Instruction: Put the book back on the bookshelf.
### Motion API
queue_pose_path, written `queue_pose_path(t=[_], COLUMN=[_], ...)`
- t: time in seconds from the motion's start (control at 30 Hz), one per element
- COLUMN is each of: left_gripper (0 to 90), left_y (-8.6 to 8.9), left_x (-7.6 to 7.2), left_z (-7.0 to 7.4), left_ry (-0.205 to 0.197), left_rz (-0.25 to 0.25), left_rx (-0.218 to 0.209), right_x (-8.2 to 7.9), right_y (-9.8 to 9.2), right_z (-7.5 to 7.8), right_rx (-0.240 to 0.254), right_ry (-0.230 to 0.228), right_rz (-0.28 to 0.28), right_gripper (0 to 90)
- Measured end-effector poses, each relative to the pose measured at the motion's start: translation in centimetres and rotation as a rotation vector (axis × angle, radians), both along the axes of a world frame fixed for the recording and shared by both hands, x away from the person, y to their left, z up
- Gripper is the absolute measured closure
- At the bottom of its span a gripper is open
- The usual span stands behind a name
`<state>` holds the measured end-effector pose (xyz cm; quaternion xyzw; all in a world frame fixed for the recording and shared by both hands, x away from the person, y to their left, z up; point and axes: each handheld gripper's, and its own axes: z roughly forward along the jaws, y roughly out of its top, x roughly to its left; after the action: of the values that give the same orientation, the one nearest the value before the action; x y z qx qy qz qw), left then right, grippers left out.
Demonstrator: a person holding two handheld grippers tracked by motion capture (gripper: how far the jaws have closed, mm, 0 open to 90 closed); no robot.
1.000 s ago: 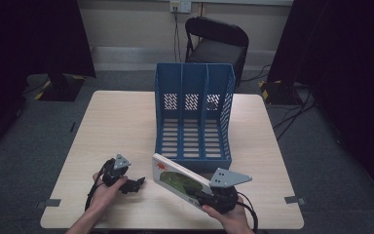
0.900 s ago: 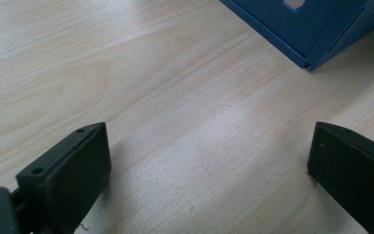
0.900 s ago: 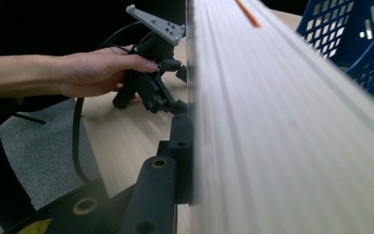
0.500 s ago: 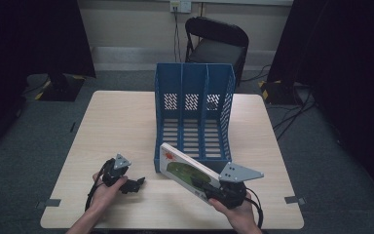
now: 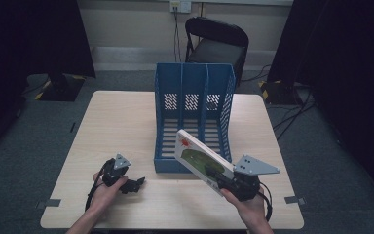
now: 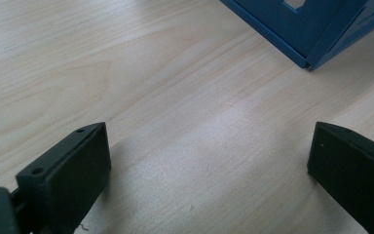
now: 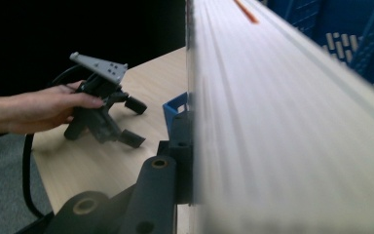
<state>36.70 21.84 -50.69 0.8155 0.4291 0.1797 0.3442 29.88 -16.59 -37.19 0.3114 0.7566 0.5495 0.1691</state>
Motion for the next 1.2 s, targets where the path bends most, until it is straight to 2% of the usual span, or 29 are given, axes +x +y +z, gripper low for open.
queue_pose_path(t=[0.33,0.5,0.8,1.2], left_gripper=[0.7,0.6,0.6,0.6], left_y=[0.0,0.0,0.0,0.0], left_x=[0.0,0.0,0.0,0.0], left_z=[0.0,0.0,0.0,0.0], left_ry=[0.002,0.002,0.002,0.002], left_rz=[-0.002,-0.002,-0.002,-0.002], left_rx=[0.001,0.001,0.001,0.001], right_x=[0.7,1.2,1.9,3.6], right_y=[-1.6,-2.3,-3.7,-4.3], right_z=[0.2,0.3,0.9,0.6], right_rx=[0.006,-0.006,0.003,-0.042], right_ry=[0.001,0.026,0.014,0.017], right_rz=[-0.089,-0.148,-0.226,-0.319], right_gripper=[76.4,76.4,76.4,76.5])
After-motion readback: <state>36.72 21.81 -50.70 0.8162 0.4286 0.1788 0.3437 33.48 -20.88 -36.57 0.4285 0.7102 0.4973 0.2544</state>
